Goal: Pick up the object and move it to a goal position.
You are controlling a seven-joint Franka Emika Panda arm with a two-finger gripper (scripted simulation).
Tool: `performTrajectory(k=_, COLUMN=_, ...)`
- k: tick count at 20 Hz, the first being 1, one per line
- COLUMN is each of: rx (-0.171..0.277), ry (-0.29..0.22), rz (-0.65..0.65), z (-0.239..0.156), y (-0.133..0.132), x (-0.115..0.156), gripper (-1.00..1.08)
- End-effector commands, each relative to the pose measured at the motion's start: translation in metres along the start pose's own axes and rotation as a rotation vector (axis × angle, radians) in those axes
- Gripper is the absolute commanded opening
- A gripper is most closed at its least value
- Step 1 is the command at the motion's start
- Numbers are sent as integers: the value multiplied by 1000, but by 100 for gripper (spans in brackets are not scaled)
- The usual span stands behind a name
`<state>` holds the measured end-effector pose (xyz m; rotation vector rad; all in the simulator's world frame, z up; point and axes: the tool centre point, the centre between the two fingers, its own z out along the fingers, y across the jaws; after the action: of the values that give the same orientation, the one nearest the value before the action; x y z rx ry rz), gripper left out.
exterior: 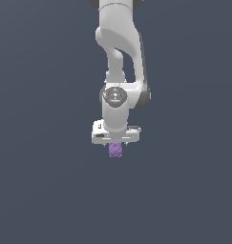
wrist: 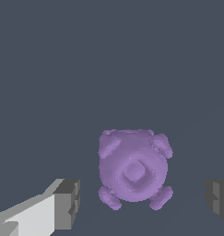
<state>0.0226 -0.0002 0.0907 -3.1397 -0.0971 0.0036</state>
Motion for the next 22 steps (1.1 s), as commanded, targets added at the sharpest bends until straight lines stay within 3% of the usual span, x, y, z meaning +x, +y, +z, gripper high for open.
performTrajectory(k=1, rx=0, ry=0, rz=0, z=0, y=0, x=0, gripper=100)
performTrajectory(k=18, rx=0, ry=2, rz=-3, z=51, y=0, x=1, gripper=100)
performTrajectory(k=19, rx=0, ry=2, rz=-3, z=51, y=0, x=1, gripper=-100)
performTrajectory(k=22, rx=0, ry=2, rz=-3, z=51, y=0, x=1, gripper=-100)
